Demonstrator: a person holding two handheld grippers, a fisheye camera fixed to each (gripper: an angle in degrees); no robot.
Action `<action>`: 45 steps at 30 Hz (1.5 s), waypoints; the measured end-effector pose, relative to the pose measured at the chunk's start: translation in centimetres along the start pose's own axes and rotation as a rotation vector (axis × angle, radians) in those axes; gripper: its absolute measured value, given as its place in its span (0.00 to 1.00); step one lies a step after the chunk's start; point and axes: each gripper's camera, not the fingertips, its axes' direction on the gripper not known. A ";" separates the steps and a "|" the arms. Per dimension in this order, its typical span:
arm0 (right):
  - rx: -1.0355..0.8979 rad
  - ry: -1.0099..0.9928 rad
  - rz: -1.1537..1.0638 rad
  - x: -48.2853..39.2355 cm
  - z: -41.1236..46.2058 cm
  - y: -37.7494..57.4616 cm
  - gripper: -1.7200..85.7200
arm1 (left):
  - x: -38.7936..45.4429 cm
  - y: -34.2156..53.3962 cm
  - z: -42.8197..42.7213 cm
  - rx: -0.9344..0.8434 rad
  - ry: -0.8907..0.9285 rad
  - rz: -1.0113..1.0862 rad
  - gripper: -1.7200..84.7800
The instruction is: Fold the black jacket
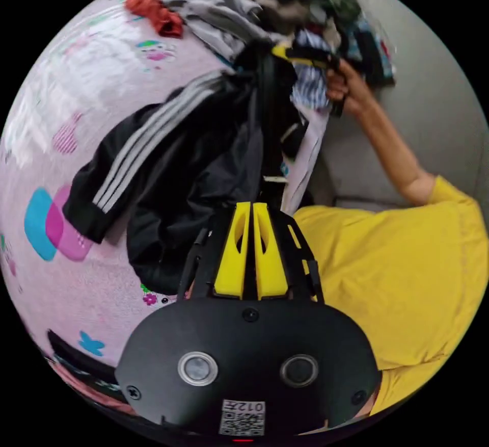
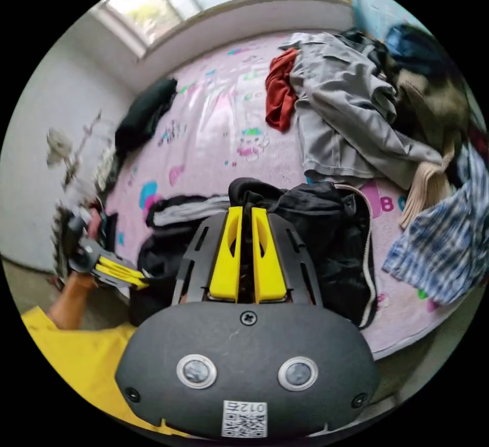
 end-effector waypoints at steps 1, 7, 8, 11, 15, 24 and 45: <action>0.024 -0.037 0.026 0.6 -0.2 -0.4 0.05 | -3.6 1.7 -2.7 0.135 0.031 -0.146 0.03; -0.050 -0.055 -0.055 2.8 0.6 -1.7 0.06 | -8.2 10.1 -8.5 0.502 -0.263 -0.548 0.04; -0.047 -0.026 -0.089 3.3 0.4 -1.3 0.06 | -6.2 10.0 -8.4 0.516 -0.364 -0.515 0.05; -0.029 0.053 -0.154 5.2 -0.4 -0.1 0.05 | -0.5 6.4 -5.2 0.483 -0.396 -0.315 0.08; -0.019 0.183 -0.249 7.7 -1.4 0.4 0.06 | 2.6 -0.6 4.6 0.251 -0.168 -0.225 0.15; -0.093 0.113 -0.353 11.8 -2.1 -5.9 0.12 | -0.7 -6.0 19.5 0.148 0.054 -0.599 0.18; -0.401 -0.097 -0.816 1.6 -0.2 12.3 0.07 | -6.3 13.4 0.8 0.497 -0.230 -0.634 0.03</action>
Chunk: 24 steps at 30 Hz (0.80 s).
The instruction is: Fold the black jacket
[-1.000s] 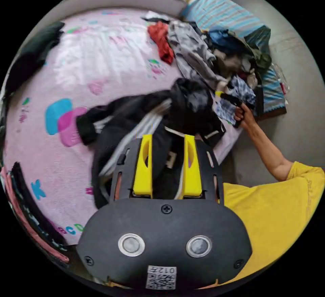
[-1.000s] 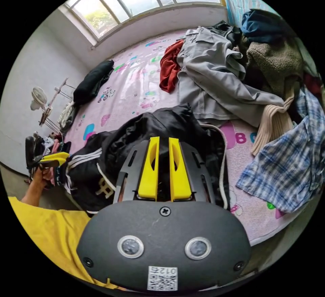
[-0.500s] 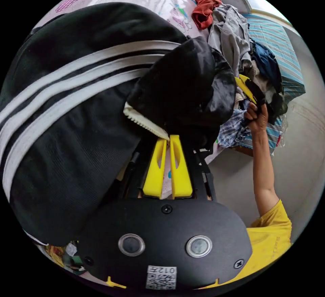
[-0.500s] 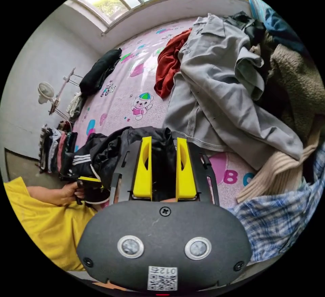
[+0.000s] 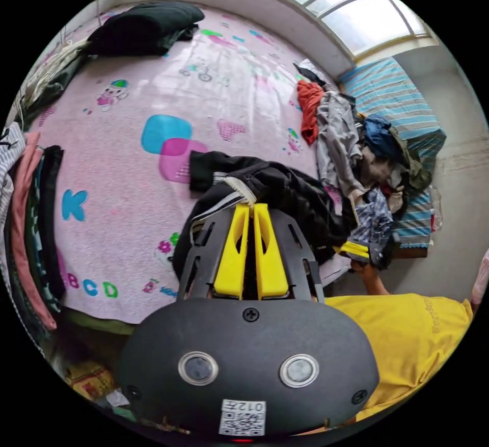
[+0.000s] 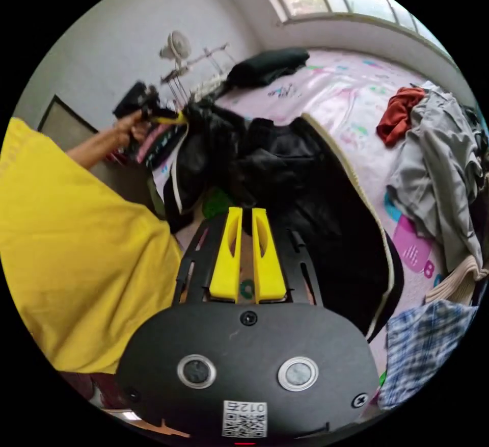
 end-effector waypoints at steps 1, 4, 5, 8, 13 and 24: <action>-0.041 0.012 0.002 -0.7 1.1 0.4 0.08 | -1.3 0.3 1.0 -0.034 -0.058 0.003 0.03; -0.073 0.083 -0.027 -3.8 1.5 2.1 0.10 | -4.3 1.1 3.5 -0.074 -0.045 -0.018 0.03; -0.049 0.135 -0.043 -4.6 0.4 2.7 0.10 | -5.0 1.5 3.8 -0.061 -0.018 -0.016 0.04; 0.020 0.289 -0.050 -5.2 -2.8 3.8 0.11 | -5.9 2.1 3.8 -0.032 -0.023 0.014 0.05; -0.018 0.251 -0.018 -3.3 -2.2 3.2 0.15 | -7.9 2.5 3.4 -0.008 0.031 0.038 0.07; -0.024 0.251 0.019 -4.4 0.0 2.2 0.04 | -13.0 3.2 0.8 -0.012 0.064 0.178 0.11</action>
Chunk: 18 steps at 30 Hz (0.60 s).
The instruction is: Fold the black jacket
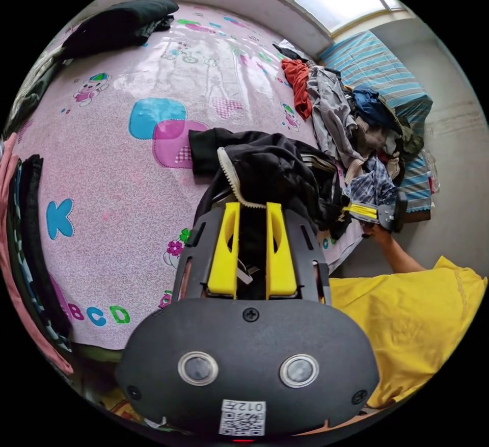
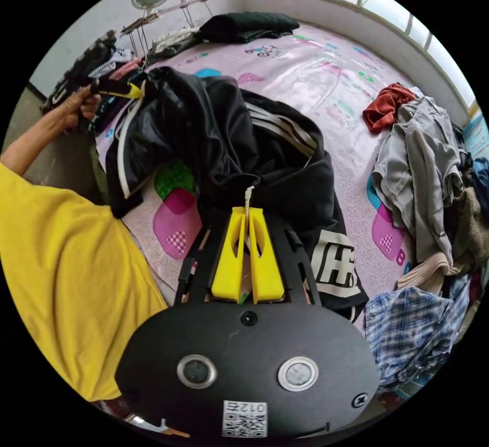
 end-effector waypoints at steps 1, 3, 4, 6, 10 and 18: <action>0.005 -0.003 0.002 0.1 -0.5 0.2 0.03 | -0.7 -0.3 -0.2 0.005 0.000 0.004 0.12; 0.035 -0.017 0.040 0.8 -2.2 1.0 0.03 | -2.1 -0.8 -0.4 0.009 0.013 -0.019 0.13; 0.051 -0.021 0.056 1.0 -2.7 1.2 0.03 | -3.3 -1.1 -0.5 0.005 0.033 -0.041 0.13; 0.173 -0.061 0.142 2.2 -6.1 2.4 0.03 | -5.3 -1.2 -0.8 0.002 0.054 -0.078 0.14; 0.408 -0.095 0.233 3.6 -12.8 5.1 0.03 | -9.3 -0.6 -3.3 0.033 0.162 -0.093 0.14; 0.656 -0.185 0.216 2.5 -23.2 11.7 0.03 | -10.0 -1.3 -3.8 -0.093 0.295 0.110 0.16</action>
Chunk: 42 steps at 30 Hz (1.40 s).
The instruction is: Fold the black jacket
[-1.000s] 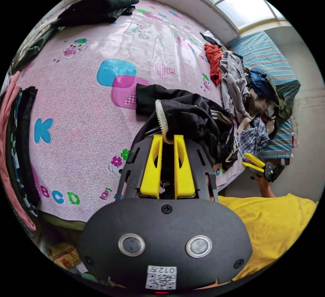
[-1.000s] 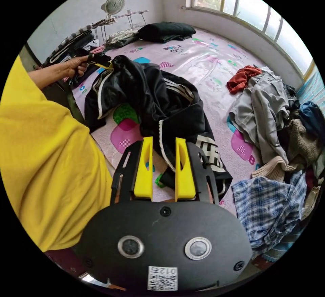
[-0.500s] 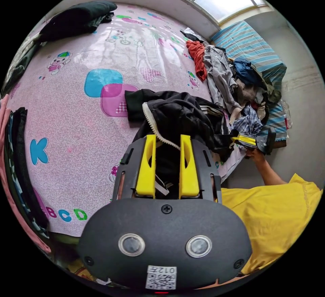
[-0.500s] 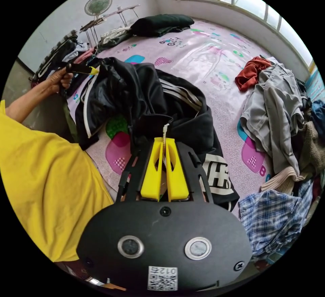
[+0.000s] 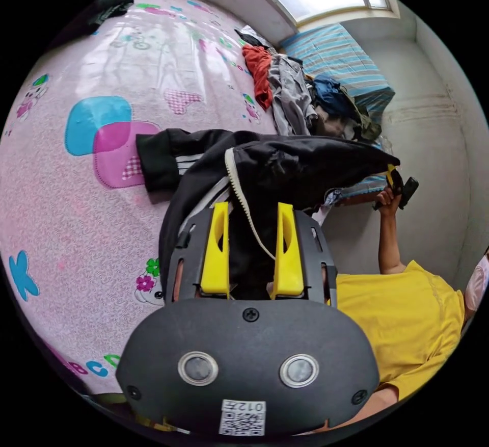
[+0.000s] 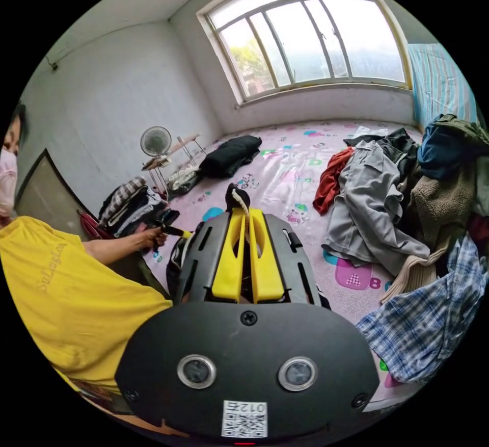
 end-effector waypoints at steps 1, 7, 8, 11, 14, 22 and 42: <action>0.009 -0.018 -0.004 -0.3 -0.6 0.2 0.03 | 0.2 0.0 0.0 -0.007 -0.001 0.015 0.16; 0.042 -0.064 -0.036 -3.3 -4.8 2.4 0.03 | 0.4 0.0 -2.5 -0.013 -0.182 0.027 0.15; 0.037 -0.054 -0.038 -3.8 -5.5 2.9 0.03 | 0.2 0.1 -3.3 -0.010 -0.176 0.032 0.14; 0.038 -0.054 -0.030 -4.7 -7.0 4.4 0.03 | -0.5 0.3 -4.8 -0.045 -0.098 0.067 0.12; 0.060 -0.054 -0.003 -4.9 -8.6 5.5 0.03 | -0.3 1.0 -6.6 -0.036 -0.012 0.127 0.09; 0.216 0.104 0.011 -6.8 -15.0 3.1 0.03 | 6.8 5.1 -30.0 0.452 0.008 0.318 0.04; 0.659 0.163 -0.271 -24.9 -22.6 -7.2 0.02 | 38.2 27.6 -62.4 0.823 -0.897 0.708 0.03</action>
